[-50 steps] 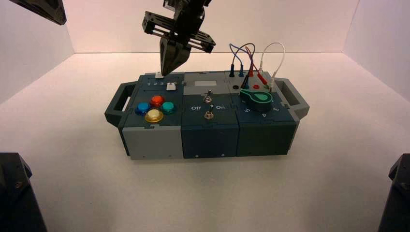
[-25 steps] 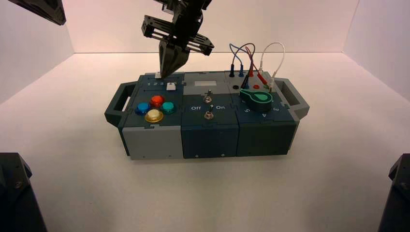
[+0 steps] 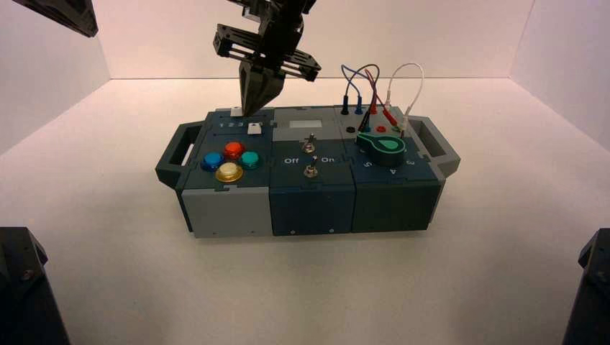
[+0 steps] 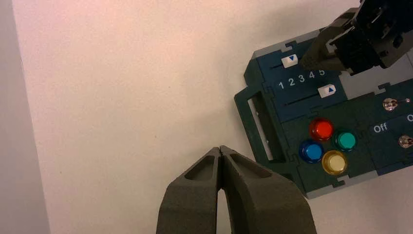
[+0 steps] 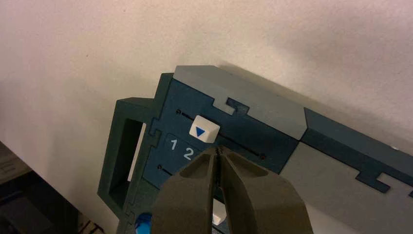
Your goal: Move the top slider to position 1.
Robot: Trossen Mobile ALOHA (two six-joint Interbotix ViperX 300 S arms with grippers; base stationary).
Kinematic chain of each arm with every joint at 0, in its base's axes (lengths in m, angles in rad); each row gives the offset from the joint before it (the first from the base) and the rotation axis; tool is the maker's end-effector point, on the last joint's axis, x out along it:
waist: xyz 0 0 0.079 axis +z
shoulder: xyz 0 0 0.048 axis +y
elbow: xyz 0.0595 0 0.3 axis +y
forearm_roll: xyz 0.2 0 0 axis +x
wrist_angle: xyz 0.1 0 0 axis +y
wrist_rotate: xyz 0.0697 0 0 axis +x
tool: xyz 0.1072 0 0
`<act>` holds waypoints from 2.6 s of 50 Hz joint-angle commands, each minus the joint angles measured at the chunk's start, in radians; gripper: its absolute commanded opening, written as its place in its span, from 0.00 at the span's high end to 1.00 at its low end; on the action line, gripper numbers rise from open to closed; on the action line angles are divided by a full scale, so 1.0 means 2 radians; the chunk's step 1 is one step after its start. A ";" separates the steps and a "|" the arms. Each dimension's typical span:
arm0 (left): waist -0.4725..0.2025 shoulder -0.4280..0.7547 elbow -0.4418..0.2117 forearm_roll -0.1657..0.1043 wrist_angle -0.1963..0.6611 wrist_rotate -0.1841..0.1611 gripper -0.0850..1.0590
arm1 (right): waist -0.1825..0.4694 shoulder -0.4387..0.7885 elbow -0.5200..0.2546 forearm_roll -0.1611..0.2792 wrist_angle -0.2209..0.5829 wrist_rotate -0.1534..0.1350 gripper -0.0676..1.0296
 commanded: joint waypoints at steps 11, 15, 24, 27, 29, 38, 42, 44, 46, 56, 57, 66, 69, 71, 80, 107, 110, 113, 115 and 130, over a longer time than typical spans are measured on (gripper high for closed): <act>-0.002 -0.002 -0.008 0.002 -0.004 0.002 0.95 | -0.005 -0.007 -0.025 -0.001 -0.001 0.001 0.96; -0.002 -0.002 -0.008 0.002 -0.004 0.002 0.95 | -0.005 -0.004 -0.030 -0.001 -0.001 0.001 0.96; -0.002 -0.002 -0.008 0.002 -0.004 0.002 0.95 | -0.005 0.002 -0.038 0.001 0.002 0.001 0.96; -0.002 -0.002 -0.008 0.002 -0.004 0.003 0.95 | -0.005 0.005 -0.041 0.001 0.004 0.001 0.96; -0.002 -0.002 -0.008 0.002 -0.004 0.003 0.95 | -0.004 0.005 -0.042 0.001 0.005 0.001 0.96; -0.002 -0.002 -0.008 0.002 -0.004 0.002 0.95 | -0.003 0.008 -0.048 0.002 0.012 0.002 0.96; -0.002 -0.002 -0.008 0.002 -0.004 0.002 0.95 | 0.001 0.007 -0.048 0.002 0.013 0.002 0.96; -0.002 -0.002 -0.008 0.002 -0.004 0.003 0.95 | 0.002 0.007 -0.048 0.002 0.012 0.002 0.96; -0.002 -0.002 -0.008 0.002 -0.004 0.003 0.95 | 0.003 0.007 -0.049 0.003 0.013 0.002 0.96; -0.002 -0.002 -0.008 0.002 -0.004 0.003 0.95 | 0.006 0.008 -0.051 0.005 0.013 0.003 0.96; -0.002 -0.002 -0.008 0.002 -0.004 0.003 0.95 | 0.006 0.008 -0.051 0.005 0.013 0.002 0.96; -0.002 -0.002 -0.007 0.002 -0.004 0.002 0.95 | 0.008 0.008 -0.051 0.005 0.013 0.003 0.96; -0.002 -0.002 -0.006 0.002 -0.004 0.003 0.95 | 0.009 0.009 -0.051 0.005 0.013 0.003 0.96; -0.002 -0.002 -0.007 0.002 -0.004 0.003 0.95 | 0.009 0.009 -0.051 0.005 0.013 0.003 0.96; -0.002 -0.002 -0.006 0.002 -0.004 0.003 0.95 | 0.012 0.012 -0.053 0.007 0.013 0.003 0.96; -0.002 -0.002 -0.001 0.002 -0.004 0.003 0.95 | 0.019 0.018 -0.066 0.008 0.019 0.002 0.96; -0.002 -0.003 -0.001 0.002 -0.004 0.003 0.95 | 0.019 0.018 -0.064 0.006 0.019 0.002 0.96; -0.002 -0.003 -0.001 0.002 -0.004 0.003 0.95 | 0.019 0.014 -0.059 0.002 0.021 0.001 0.96; -0.002 -0.003 -0.001 0.002 -0.004 0.003 0.95 | 0.019 0.008 -0.054 -0.004 0.025 -0.001 0.96; -0.002 -0.019 0.015 0.001 -0.018 0.004 0.95 | 0.021 -0.044 0.009 -0.052 0.039 -0.006 0.96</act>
